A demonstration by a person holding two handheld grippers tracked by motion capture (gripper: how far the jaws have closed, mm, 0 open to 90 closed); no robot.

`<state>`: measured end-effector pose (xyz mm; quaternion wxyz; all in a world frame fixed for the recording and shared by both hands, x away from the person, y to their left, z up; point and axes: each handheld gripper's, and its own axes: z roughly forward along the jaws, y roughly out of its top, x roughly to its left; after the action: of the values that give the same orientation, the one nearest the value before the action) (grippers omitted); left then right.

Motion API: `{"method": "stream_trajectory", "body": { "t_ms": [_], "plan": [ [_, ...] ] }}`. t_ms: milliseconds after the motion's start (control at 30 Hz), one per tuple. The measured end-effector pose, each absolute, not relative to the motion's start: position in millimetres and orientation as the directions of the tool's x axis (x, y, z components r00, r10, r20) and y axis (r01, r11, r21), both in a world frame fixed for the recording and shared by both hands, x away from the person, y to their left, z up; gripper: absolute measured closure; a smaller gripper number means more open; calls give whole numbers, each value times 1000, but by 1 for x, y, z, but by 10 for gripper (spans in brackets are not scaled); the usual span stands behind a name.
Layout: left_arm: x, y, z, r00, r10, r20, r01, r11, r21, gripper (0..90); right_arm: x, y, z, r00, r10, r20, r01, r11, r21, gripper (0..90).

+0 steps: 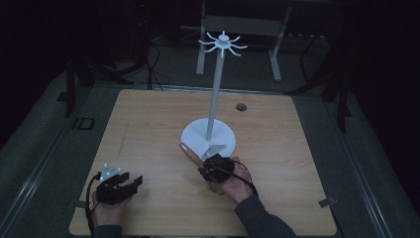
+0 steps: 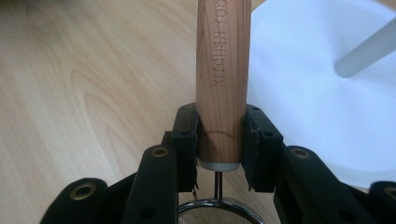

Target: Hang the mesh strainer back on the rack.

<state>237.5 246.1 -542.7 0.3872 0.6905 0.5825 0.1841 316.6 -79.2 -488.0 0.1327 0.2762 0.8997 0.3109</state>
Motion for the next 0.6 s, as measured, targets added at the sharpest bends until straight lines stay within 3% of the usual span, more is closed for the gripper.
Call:
{"method": "stream_trajectory", "body": {
  "t_ms": [600],
  "plan": [
    [238, 245, -543, 254, 947, -196, 662, -22, 749, 432, 318, -105, -469, -720, 693, -48, 406, 476, 780, 689]
  ]
}}
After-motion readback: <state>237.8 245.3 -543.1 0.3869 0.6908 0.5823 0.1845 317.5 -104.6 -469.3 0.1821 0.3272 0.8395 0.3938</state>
